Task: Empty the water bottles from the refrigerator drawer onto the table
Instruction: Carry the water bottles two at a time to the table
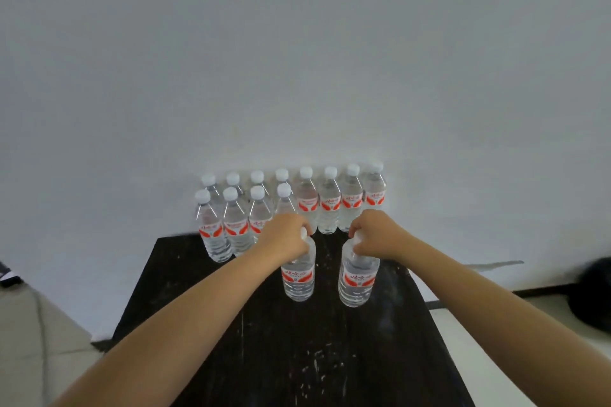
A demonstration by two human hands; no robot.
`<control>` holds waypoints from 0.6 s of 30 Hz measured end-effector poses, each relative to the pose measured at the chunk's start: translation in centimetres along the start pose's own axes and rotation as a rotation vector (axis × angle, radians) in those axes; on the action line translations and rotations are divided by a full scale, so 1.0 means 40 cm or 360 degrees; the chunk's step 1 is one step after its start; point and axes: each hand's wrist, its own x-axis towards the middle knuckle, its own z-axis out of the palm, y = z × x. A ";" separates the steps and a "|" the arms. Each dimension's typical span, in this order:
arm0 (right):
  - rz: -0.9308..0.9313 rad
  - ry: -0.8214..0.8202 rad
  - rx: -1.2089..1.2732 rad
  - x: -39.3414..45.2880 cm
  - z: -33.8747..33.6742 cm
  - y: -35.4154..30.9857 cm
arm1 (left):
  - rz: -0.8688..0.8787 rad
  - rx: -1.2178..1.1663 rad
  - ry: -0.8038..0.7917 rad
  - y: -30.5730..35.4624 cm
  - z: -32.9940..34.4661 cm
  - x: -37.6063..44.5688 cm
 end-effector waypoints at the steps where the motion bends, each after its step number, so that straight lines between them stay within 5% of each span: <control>1: -0.0015 0.0000 -0.0005 0.038 -0.002 0.002 | -0.0001 -0.0030 0.0029 -0.005 -0.003 0.034; 18: -0.0045 0.0048 -0.0204 0.512 0.012 0.078 | -0.0077 -0.0227 0.0148 -0.077 0.100 0.507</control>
